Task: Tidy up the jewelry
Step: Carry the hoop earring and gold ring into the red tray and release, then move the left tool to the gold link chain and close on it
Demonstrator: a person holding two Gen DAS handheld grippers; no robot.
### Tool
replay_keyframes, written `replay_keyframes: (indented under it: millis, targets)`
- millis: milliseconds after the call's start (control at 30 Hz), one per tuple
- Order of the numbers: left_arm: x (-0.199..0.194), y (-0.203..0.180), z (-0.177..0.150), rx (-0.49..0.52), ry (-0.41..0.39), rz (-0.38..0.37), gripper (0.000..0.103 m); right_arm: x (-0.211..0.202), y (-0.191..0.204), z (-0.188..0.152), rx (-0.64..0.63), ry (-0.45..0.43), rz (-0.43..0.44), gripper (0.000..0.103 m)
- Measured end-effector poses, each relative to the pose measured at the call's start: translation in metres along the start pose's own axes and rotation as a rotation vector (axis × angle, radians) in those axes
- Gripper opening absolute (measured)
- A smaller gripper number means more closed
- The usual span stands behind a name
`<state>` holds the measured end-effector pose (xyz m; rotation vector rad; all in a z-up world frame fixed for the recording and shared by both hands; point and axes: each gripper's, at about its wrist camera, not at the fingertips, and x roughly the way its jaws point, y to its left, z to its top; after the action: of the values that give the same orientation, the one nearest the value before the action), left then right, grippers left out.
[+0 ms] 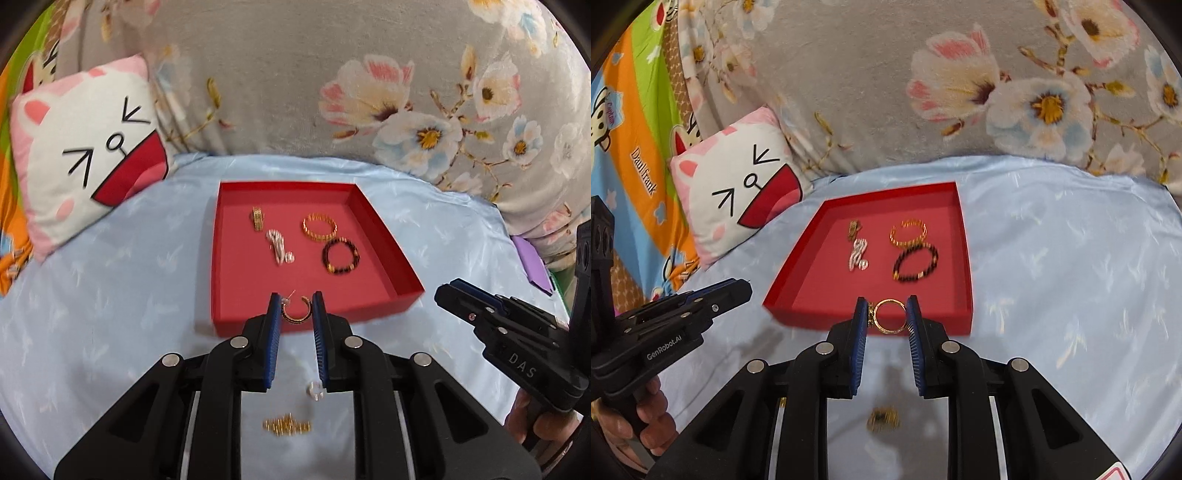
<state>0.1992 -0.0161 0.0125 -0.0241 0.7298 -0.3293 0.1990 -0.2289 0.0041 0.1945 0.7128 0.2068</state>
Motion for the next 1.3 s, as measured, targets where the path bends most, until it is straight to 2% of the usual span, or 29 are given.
replay_keyframes:
  millis: [167,367,600,700,733,833,1100,1300]
  targets:
    - [0.046,0.0,0.027,-0.005,0.04,-0.005,0.016,0.046,-0.006,0.017,0.004,0.053,-0.005,0.02]
    - [0.089,0.005,0.03,-0.001,0.089,0.014,0.016,0.093,-0.013,0.015,0.003,0.122,-0.004,0.02]
    - [0.116,0.007,0.025,-0.004,0.122,0.023,0.016,0.115,-0.014,0.01,-0.024,0.152,-0.014,0.02]
    - [0.122,0.008,0.024,-0.005,0.13,0.029,0.017,0.116,-0.014,0.009,-0.033,0.138,-0.025,0.02]
    - [0.123,0.009,0.024,-0.009,0.126,0.034,0.018,0.117,-0.014,0.009,-0.037,0.134,-0.029,0.021]
    - [0.123,0.014,0.024,-0.024,0.122,0.053,0.03,0.114,-0.014,0.008,-0.039,0.12,-0.039,0.023]
    - [0.08,0.03,0.023,-0.063,0.059,0.066,0.032,0.064,-0.012,0.001,-0.026,0.049,-0.023,0.03]
    - [0.029,0.044,-0.007,-0.107,0.035,0.064,0.034,0.014,-0.004,-0.032,-0.003,0.038,-0.011,0.032]
